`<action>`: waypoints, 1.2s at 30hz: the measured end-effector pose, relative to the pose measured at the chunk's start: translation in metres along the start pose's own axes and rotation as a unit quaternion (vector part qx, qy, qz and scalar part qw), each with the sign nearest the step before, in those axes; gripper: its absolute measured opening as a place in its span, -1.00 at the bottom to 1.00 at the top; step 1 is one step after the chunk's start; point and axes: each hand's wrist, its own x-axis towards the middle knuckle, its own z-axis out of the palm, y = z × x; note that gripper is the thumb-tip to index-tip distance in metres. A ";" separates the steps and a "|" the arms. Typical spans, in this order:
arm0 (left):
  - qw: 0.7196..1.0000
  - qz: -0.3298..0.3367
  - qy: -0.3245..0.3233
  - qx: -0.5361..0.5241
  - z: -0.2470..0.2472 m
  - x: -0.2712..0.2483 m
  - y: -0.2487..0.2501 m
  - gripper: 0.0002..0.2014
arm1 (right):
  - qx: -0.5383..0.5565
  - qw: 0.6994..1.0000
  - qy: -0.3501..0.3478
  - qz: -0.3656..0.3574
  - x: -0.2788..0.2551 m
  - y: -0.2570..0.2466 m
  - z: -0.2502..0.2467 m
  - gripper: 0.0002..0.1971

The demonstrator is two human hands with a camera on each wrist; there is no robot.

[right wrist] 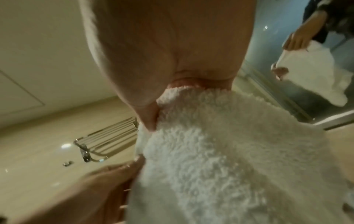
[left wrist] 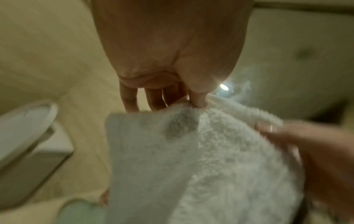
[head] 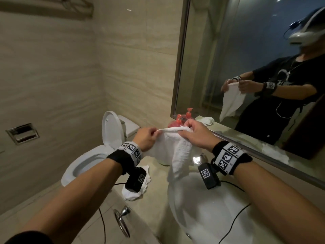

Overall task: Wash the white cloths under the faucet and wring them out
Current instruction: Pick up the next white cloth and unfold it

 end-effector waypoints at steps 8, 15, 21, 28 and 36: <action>0.883 -0.171 -0.041 -0.436 0.010 0.014 0.009 -0.72 | -0.014 0.996 0.005 0.085 -0.008 0.034 -0.020 -0.49; 0.891 -0.137 -0.084 -0.425 0.011 0.014 0.058 -0.60 | 0.053 0.993 0.103 -0.017 -0.016 0.002 0.041 -0.52; 0.908 -0.108 -0.072 -0.399 0.020 0.007 0.085 -0.65 | 0.076 0.977 0.195 0.034 0.004 -0.015 0.044 -0.49; 0.895 -0.124 -0.055 -0.424 0.022 0.007 0.078 -0.64 | 0.026 0.978 0.203 0.044 0.008 -0.005 0.056 -0.44; 0.877 -0.117 -0.087 -0.458 0.020 0.000 0.077 -0.71 | -0.016 0.978 0.205 0.014 0.013 0.014 0.052 -0.49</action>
